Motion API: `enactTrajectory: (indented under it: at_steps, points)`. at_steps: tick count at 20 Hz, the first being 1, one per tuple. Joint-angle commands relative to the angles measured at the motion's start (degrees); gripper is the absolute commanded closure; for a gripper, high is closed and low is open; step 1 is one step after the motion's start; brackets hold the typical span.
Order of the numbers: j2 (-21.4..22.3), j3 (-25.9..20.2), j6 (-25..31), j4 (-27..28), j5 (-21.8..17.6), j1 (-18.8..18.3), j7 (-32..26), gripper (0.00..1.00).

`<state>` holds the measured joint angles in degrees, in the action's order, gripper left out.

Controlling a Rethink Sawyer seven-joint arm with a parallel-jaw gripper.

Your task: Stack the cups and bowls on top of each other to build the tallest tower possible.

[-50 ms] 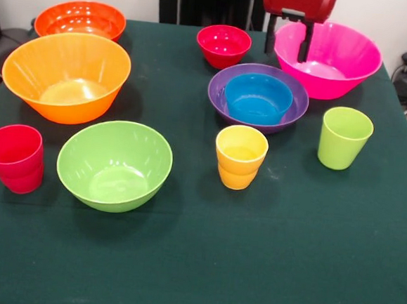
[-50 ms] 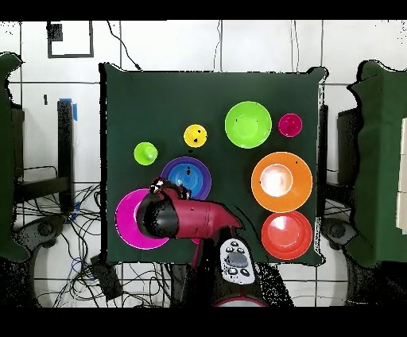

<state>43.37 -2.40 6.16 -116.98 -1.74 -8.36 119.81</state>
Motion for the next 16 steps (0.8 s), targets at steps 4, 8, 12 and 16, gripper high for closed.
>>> enactTrajectory:
  at_steps: [4, 8, 12, 16]
  points:
    - [-0.3, -4.4, 4.4, -4.4, 0.8, 0.6, 6.7, 0.00]
    - [0.1, -4.2, 5.1, -4.3, 1.0, 0.7, 6.7, 0.00]
    - [0.2, -4.4, 5.2, -4.5, 1.1, 0.7, 6.6, 0.00]
    - [0.7, -4.7, 5.9, -4.6, 1.1, 0.2, 6.1, 0.00]
